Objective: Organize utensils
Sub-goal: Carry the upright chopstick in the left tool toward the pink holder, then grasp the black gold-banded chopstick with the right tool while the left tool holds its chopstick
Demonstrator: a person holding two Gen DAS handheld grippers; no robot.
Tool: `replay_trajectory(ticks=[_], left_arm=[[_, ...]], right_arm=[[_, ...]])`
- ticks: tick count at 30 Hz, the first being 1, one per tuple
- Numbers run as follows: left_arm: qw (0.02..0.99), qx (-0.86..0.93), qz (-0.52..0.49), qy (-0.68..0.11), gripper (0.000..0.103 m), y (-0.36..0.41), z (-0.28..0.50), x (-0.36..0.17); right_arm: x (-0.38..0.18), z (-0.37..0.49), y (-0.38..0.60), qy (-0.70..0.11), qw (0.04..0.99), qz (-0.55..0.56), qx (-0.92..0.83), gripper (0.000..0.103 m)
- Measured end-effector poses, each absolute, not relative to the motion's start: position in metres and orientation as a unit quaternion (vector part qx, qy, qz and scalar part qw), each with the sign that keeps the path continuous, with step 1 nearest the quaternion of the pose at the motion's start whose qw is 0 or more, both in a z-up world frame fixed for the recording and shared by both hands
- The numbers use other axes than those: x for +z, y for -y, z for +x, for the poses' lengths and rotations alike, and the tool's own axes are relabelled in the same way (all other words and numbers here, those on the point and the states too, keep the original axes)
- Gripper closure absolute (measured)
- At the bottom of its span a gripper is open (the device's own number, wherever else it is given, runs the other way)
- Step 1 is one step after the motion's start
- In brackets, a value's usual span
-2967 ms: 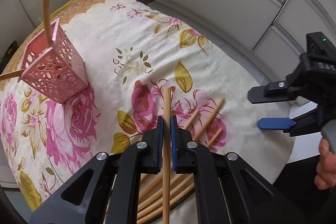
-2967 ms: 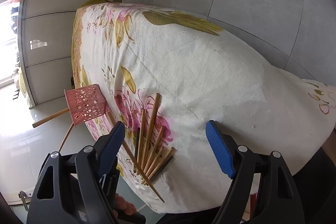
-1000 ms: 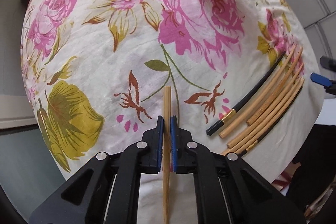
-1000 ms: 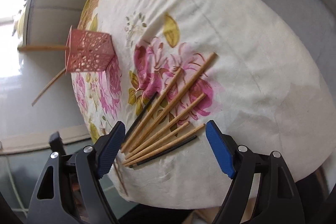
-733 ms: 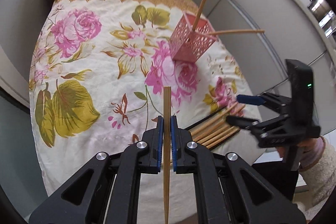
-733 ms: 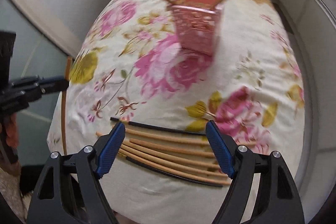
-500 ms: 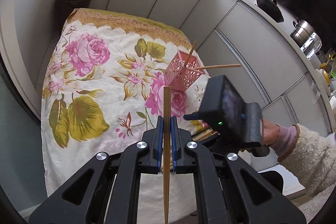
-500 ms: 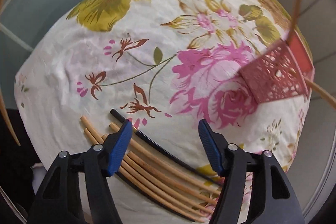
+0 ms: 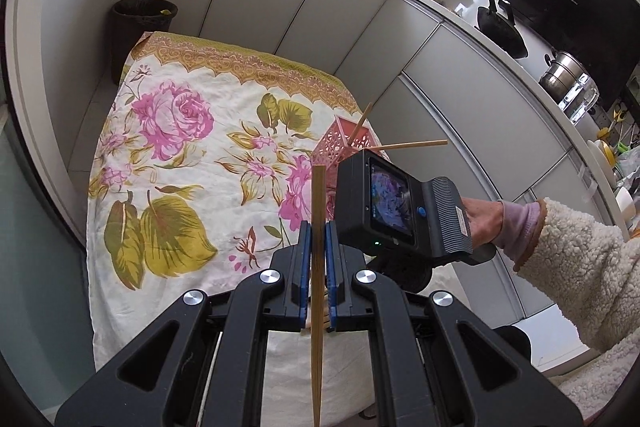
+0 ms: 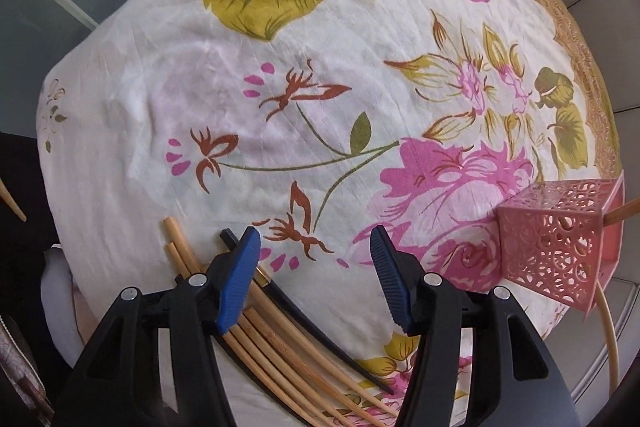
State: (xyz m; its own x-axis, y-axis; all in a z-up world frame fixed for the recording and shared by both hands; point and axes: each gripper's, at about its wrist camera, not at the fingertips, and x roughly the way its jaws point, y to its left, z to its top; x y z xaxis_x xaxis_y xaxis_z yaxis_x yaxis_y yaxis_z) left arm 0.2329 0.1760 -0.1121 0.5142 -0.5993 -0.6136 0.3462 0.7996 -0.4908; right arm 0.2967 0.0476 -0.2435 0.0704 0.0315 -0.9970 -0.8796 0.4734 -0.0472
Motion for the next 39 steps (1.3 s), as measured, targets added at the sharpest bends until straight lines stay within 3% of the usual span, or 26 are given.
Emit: replay_trajectory(ticks=[14, 16, 28, 39], left_arm=[[0.855, -0.272, -0.165, -0.409, 0.097, -0.180, 0.235, -0.112], [0.855, -0.272, -0.165, -0.408, 0.097, -0.180, 0.236, -0.112], [0.856, -0.279, -0.173, -0.399, 0.097, -0.184, 0.234, -0.109], [0.856, -0.282, -0.177, -0.396, 0.097, -0.185, 0.235, -0.106]], right_arm=[[-0.291, 0.267, -0.053, -0.604, 0.534, -0.439, 0.396, 0.043], [-0.293, 0.265, -0.056, -0.603, 0.546, -0.428, 0.394, 0.038], [-0.259, 0.289, -0.049, -0.590, 0.571, -0.414, 0.393, 0.040], [-0.279, 0.280, -0.043, -0.590, 0.540, -0.449, 0.399, 0.038]])
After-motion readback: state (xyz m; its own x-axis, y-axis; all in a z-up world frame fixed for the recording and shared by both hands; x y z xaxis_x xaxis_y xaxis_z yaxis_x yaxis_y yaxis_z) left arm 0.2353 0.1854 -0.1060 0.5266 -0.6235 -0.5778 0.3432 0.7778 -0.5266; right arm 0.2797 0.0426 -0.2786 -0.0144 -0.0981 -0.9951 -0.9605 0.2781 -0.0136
